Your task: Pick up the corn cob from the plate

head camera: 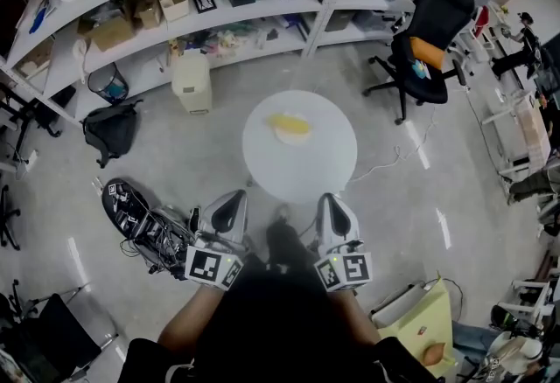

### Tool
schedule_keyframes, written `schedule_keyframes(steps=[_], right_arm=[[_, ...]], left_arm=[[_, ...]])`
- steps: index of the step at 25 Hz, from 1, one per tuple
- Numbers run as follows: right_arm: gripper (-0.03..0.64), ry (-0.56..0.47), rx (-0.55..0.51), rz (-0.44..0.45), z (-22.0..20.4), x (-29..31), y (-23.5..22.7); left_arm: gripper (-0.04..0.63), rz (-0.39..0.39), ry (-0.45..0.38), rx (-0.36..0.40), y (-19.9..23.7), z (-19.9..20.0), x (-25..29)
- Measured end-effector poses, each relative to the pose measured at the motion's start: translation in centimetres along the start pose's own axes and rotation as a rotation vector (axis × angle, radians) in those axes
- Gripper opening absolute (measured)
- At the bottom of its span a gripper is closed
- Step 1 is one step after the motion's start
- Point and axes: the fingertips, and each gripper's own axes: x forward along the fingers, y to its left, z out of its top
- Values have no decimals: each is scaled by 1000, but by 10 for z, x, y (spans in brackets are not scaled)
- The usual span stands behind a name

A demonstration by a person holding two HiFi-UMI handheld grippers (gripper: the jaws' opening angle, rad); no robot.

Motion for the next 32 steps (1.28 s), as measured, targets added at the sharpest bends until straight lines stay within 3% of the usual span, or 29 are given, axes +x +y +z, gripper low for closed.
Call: schedule_keyframes(steps=[32], right_arm=[[8, 52, 35, 85, 4, 123, -89]], left_arm=[[0, 57, 52, 2, 16, -13, 138]])
